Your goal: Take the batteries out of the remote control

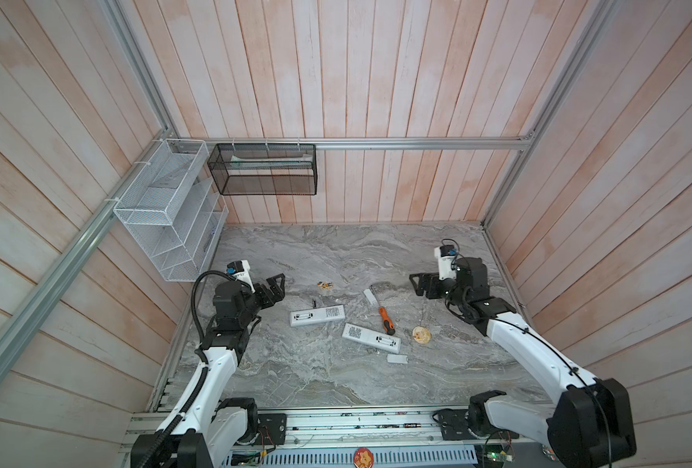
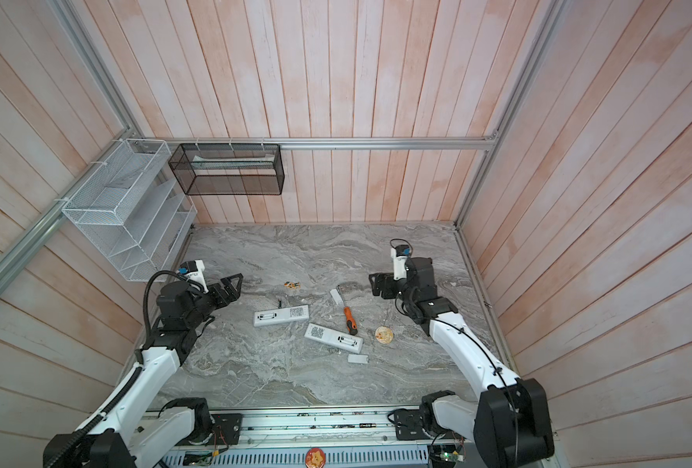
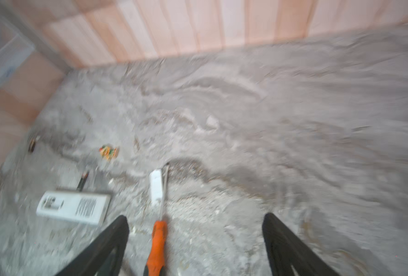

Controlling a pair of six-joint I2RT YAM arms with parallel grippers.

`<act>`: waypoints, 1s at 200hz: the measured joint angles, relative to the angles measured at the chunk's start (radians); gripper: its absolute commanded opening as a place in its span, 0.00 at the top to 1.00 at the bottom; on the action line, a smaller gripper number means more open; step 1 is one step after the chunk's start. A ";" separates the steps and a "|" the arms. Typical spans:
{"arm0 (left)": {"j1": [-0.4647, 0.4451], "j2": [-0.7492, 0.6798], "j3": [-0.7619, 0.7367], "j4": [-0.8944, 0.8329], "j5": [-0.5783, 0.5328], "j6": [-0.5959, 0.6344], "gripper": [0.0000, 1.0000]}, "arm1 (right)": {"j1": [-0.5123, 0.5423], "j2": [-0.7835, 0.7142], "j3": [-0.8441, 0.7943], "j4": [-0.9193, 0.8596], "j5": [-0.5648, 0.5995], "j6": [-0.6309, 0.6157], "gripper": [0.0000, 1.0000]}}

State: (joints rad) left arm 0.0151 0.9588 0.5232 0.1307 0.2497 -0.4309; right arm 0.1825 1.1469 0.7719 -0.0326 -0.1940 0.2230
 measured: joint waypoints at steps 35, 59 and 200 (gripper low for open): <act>0.002 -0.021 -0.107 0.210 -0.130 0.140 0.00 | -0.250 -0.050 -0.209 0.372 0.010 -0.099 0.02; 0.013 0.046 -0.158 0.312 -0.181 0.226 0.00 | -0.315 0.101 -0.307 0.526 0.000 -0.158 0.02; 0.049 0.586 -0.236 0.895 -0.091 0.391 0.00 | -0.298 0.386 -0.563 1.256 -0.088 -0.208 0.02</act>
State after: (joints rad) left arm 0.0643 1.5444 0.2874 1.0256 0.1585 -0.0395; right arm -0.1158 1.5330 0.2085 1.2232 -0.2821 0.0147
